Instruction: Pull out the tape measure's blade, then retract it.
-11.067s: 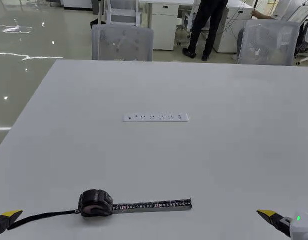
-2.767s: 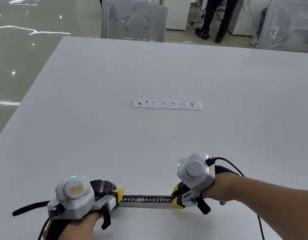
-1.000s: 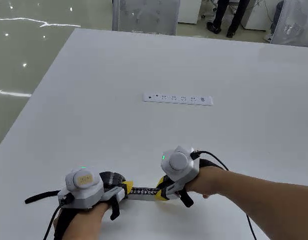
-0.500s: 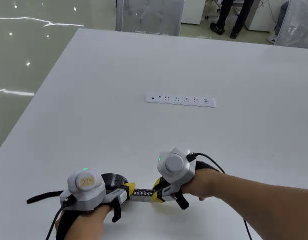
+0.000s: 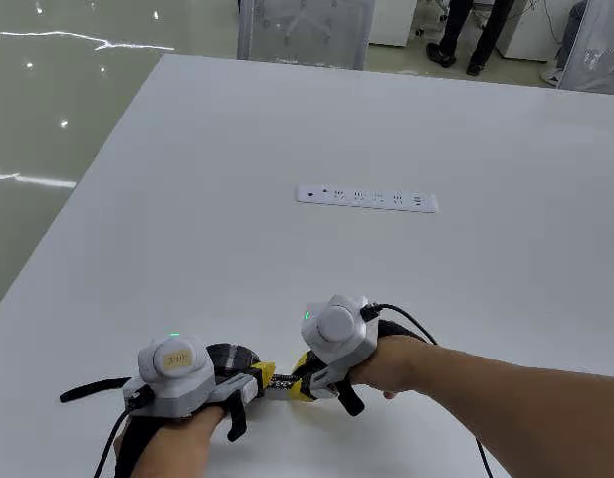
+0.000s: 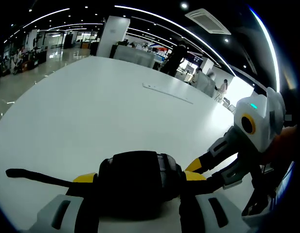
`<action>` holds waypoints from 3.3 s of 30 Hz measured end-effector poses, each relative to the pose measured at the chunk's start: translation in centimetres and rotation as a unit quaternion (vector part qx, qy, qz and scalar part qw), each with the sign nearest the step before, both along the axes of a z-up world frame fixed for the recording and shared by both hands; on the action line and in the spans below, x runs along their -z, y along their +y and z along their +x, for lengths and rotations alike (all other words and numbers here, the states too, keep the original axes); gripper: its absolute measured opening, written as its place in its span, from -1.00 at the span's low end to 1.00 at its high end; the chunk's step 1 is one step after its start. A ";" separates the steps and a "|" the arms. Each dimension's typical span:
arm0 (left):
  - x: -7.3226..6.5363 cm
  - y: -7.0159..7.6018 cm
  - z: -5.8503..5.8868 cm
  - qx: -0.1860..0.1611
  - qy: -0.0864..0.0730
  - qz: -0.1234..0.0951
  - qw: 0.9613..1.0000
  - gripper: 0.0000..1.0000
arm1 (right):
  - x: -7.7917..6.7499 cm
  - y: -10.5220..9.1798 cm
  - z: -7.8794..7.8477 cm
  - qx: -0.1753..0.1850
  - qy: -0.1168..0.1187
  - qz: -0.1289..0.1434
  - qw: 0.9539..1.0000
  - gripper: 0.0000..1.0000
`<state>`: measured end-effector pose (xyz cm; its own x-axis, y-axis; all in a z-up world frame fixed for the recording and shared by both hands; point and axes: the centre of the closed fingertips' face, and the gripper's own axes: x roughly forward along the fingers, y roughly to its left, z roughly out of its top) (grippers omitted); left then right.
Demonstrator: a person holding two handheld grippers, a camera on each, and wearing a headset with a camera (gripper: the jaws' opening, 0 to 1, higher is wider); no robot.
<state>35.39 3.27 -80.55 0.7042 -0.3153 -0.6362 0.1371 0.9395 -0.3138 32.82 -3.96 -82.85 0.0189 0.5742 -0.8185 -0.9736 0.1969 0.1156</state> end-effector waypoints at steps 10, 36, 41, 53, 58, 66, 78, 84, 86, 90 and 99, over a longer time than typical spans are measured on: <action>-0.1 0.0 0.0 -0.004 0.002 -0.006 1.000 0.27 | -0.1 1.7 0.2 -0.010 -0.003 0.005 1.000 -0.74; -0.3 0.1 0.0 -0.003 0.003 -0.011 1.000 0.27 | -0.6 3.1 0.0 -0.037 -0.022 0.020 0.999 -0.72; -0.2 0.1 0.0 0.000 0.002 -0.009 1.000 0.27 | -0.4 3.0 0.0 -0.047 -0.028 0.012 0.998 -0.75; -0.1 -0.1 0.0 0.010 -0.006 0.004 1.000 0.29 | -0.2 3.0 -0.1 -0.038 -0.030 0.015 0.999 -0.74; -0.6 -0.1 0.0 0.040 -0.033 0.010 0.999 0.28 | -0.2 3.0 -0.1 -0.038 -0.032 0.013 0.999 -0.73; -1.4 -0.2 0.4 0.078 -0.058 0.038 0.995 0.47 | -0.2 3.0 0.0 -0.023 -0.027 0.017 0.999 -0.71; -2.7 -0.2 -0.1 0.179 -0.098 0.027 0.979 1.00 | -2.7 -0.5 0.4 0.052 -0.049 0.053 0.996 -0.18; -3.5 0.5 -1.0 0.211 -0.096 0.020 0.973 1.00 | -4.5 -4.1 -0.4 0.117 -0.066 0.083 0.987 -0.05; -3.7 0.5 -1.6 0.228 -0.097 0.016 0.969 1.00 | -5.0 -5.5 -0.9 0.139 -0.072 0.092 0.983 -0.01; -3.9 0.8 -2.9 0.255 -0.097 0.014 0.962 1.00 | -5.6 -8.4 -2.3 0.172 -0.081 0.098 0.977 0.03; -4.6 3.3 -5.4 0.254 -0.098 0.001 0.962 1.00 | -7.2 -15.5 -6.4 0.271 -0.106 0.127 0.948 0.34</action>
<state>29.99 6.61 -75.99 0.5658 -0.6494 -0.5081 0.6346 0.7364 -0.2345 26.45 -19.47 -75.62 0.5161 0.6105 -0.6007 -0.7435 0.6675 0.0396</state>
